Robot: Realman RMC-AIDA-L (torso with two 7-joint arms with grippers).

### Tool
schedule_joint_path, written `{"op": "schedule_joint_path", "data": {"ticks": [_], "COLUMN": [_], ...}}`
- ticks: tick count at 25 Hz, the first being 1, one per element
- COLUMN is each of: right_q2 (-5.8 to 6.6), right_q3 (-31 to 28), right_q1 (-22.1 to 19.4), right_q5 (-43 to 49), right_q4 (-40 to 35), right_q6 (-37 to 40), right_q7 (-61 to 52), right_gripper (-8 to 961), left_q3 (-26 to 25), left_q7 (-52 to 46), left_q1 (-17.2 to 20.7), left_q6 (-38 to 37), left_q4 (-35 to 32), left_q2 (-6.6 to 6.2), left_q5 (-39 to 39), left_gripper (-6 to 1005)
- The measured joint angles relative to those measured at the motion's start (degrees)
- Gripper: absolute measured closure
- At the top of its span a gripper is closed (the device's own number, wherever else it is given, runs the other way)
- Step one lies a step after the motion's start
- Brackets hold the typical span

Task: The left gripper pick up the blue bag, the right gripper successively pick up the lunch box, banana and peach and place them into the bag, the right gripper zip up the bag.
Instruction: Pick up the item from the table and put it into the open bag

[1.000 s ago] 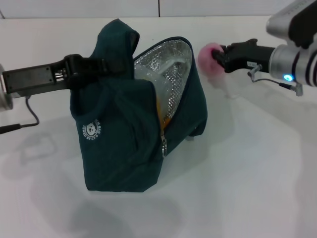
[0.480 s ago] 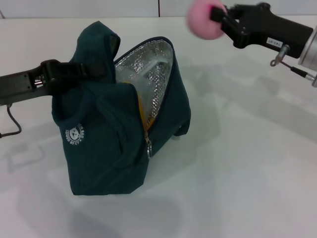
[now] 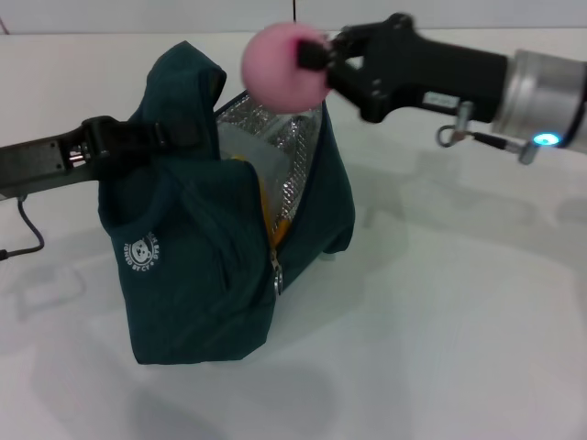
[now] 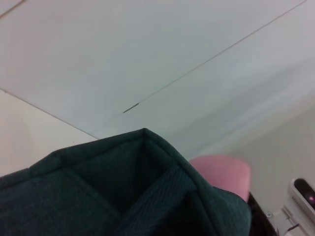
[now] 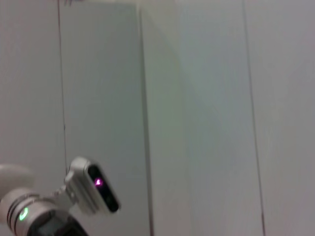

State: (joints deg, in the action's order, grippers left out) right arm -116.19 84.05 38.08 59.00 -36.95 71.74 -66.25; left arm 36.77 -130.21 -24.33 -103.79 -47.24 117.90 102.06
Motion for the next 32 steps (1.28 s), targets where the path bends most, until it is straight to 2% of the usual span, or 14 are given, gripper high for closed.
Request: {"op": "schedule_joint_path", "data": {"ticks": [5, 8, 22, 32], "right_q2": [0.00, 0.00, 0.01, 0.09], "right_q3": [7.3, 9.6, 12.0, 11.6], "right_q1": [2.3, 2.8, 2.1, 1.4], "right_q5": [-2.0, -2.2, -2.3, -3.5], "right_q4": [0.6, 0.4, -0.1, -0.1], "right_q6": [-5.7, -7.7, -6.2, -6.0], "right_q7": [0.0, -0.2, -0.6, -0.7], "right_gripper": [890, 865, 747, 444], "left_q3": [0.0, 0.0, -0.4, -0.4], "left_q7": [0.2, 0.2, 1.1, 1.2], "left_q1": [0.2, 0.3, 1.5, 1.9], "left_q6": [0.1, 0.1, 0.2, 0.3], "left_q4": [0.1, 0.1, 0.2, 0.7], "left_q2": [0.20, 0.21, 0.10, -0.07], "left_q5": [0.1, 0.2, 0.2, 0.2], "left_gripper": [969, 969, 969, 969]}}
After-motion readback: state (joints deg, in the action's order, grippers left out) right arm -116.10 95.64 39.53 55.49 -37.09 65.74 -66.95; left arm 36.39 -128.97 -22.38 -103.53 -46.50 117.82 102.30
